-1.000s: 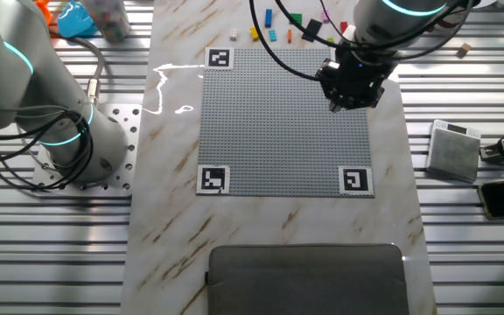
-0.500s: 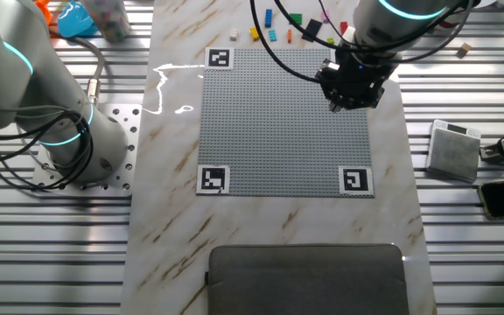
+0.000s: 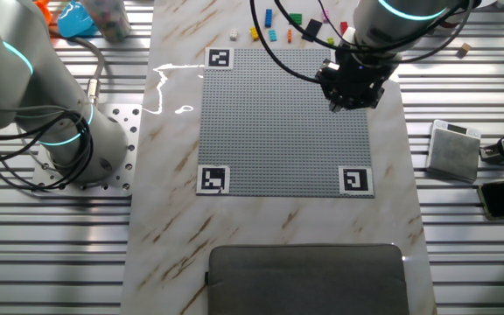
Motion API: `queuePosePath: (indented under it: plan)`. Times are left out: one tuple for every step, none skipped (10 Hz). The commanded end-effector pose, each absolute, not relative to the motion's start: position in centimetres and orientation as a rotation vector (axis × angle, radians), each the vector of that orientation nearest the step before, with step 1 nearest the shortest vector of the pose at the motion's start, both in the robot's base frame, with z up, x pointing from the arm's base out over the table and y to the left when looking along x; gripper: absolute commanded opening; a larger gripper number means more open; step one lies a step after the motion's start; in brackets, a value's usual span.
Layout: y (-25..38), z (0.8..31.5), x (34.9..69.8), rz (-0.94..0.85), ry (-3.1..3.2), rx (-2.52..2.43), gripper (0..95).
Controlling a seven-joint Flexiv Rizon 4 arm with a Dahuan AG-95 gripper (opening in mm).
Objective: Build with small Lego blocks
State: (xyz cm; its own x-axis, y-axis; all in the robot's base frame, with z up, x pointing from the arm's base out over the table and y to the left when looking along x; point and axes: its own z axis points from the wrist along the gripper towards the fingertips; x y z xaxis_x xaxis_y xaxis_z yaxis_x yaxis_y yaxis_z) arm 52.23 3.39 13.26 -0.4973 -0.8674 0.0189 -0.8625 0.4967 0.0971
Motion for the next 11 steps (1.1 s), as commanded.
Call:
queuePosePath:
  plan:
    - [3.5, 13.3, 52.3, -0.109, -2.648, 1.551, 0.0]
    - [4.1, 13.2, 52.5, -0.114, -2.643, 1.562, 0.0]
    - [5.8, 13.2, 53.0, -0.110, -2.651, 1.552, 0.0]
    - [6.7, 13.2, 53.2, -0.111, -2.657, 1.546, 0.0]
    - [8.4, 12.9, 53.6, -0.114, -2.668, 1.539, 0.0]
    - [9.8, 12.4, 53.6, -0.114, -2.682, 1.516, 0.0]
    - [11.2, 11.9, 53.6, -0.110, -2.704, 1.481, 0.0]
    - [12.6, 11.4, 53.9, -0.112, -2.720, 1.455, 0.0]
    - [13.6, 11.2, 54.1, -0.115, -2.727, 1.444, 0.0]
    - [15.3, 10.8, 54.3, -0.107, -2.732, 1.428, 0.0]
    - [16.7, 10.6, 54.3, -0.098, -2.730, 1.423, 0.0]
